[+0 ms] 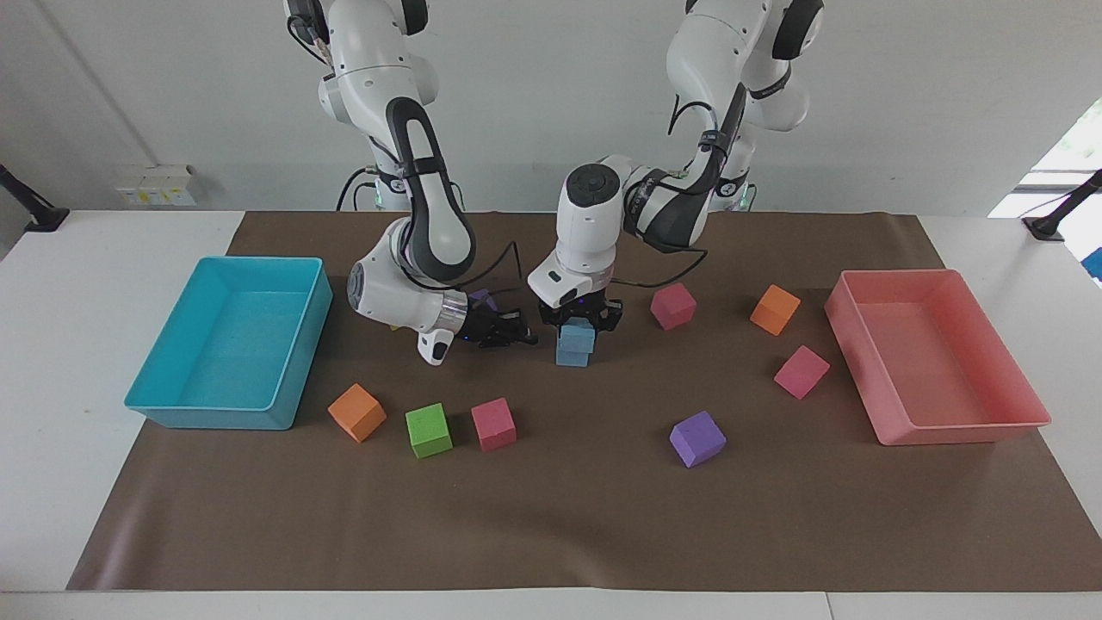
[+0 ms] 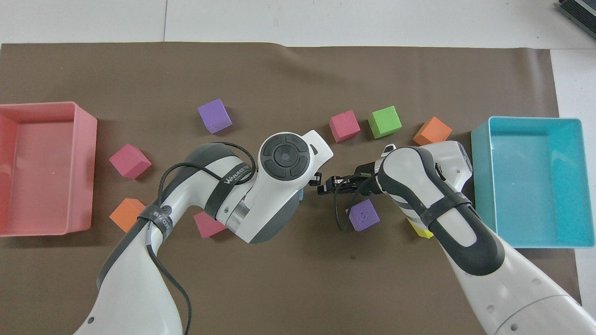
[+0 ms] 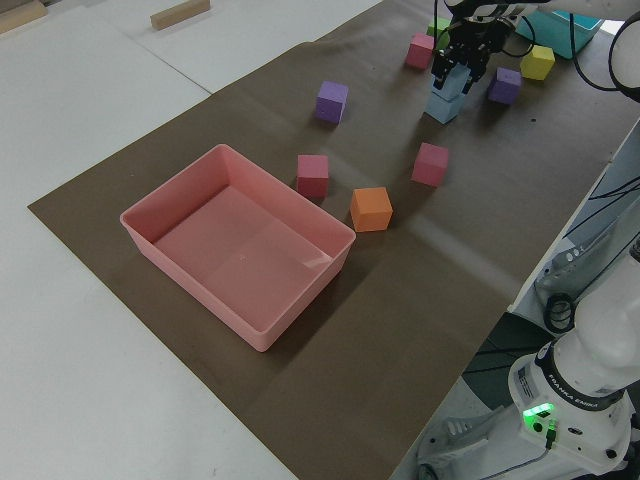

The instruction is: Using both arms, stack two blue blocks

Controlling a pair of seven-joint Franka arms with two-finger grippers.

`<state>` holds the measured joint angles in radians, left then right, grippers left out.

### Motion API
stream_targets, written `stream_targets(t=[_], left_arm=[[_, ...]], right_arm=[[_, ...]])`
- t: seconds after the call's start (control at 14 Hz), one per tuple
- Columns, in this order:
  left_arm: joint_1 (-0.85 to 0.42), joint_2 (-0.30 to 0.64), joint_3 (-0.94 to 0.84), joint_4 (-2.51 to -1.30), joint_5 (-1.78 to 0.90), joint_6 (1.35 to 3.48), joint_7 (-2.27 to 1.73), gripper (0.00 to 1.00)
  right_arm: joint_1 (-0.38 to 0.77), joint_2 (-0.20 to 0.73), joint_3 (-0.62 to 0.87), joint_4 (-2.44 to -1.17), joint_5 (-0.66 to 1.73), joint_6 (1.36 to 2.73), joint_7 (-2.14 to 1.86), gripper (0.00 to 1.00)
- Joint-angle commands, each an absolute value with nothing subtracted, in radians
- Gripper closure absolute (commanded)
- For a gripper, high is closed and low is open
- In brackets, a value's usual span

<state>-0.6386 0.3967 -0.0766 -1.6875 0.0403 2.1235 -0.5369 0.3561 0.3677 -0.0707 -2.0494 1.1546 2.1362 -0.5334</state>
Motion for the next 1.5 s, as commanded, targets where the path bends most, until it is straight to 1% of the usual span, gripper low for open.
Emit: stream_targets(t=[0.0, 0.64, 0.71, 0.79, 0.93, 1.0, 1.07, 1.14, 1.21, 1.43], left_arm=[[-0.666, 0.388, -0.060, -1.713, 0.044, 2.141, -0.548, 1.00], [-0.669, 0.385, -0.061, -1.715, 0.043, 2.138, -0.548, 1.00], [-0.669, 0.385, -0.061, -1.715, 0.043, 2.138, -0.549, 0.93], [-0.669, 0.385, -0.061, -1.715, 0.043, 2.137, -0.551, 0.76], [-0.669, 0.384, -0.061, -1.724, 0.043, 2.140, -0.551, 0.31], [-0.669, 0.383, -0.061, -1.724, 0.043, 2.141, -0.549, 0.18], [-0.669, 0.382, -0.061, -1.727, 0.043, 2.141, -0.549, 0.09], [-0.669, 0.382, -0.061, -1.726, 0.043, 2.141, -0.549, 0.02], [-0.669, 0.382, -0.061, -1.726, 0.043, 2.141, -0.549, 0.00], [-0.669, 0.382, -0.061, -1.726, 0.043, 2.141, -0.549, 0.00]], right_arm=[[0.345, 0.367, -0.064, -2.045, 1.127, 2.129, -0.502, 1.00], [0.345, 0.367, -0.064, -2.045, 1.127, 2.131, -0.502, 1.00], [0.345, 0.367, -0.064, -2.045, 1.127, 2.134, -0.502, 1.00], [0.345, 0.368, -0.064, -2.045, 1.127, 2.132, -0.500, 1.00], [0.345, 0.367, -0.064, -2.045, 1.127, 2.132, -0.500, 1.00], [0.347, 0.368, -0.064, -2.045, 1.127, 2.135, -0.499, 1.00], [0.347, 0.368, -0.064, -2.045, 1.127, 2.135, -0.494, 1.00], [0.347, 0.367, -0.064, -2.045, 1.127, 2.135, -0.494, 1.00], [0.347, 0.368, -0.064, -2.045, 1.127, 2.137, -0.492, 1.00], [0.347, 0.367, -0.064, -2.045, 1.127, 2.137, -0.492, 1.00]])
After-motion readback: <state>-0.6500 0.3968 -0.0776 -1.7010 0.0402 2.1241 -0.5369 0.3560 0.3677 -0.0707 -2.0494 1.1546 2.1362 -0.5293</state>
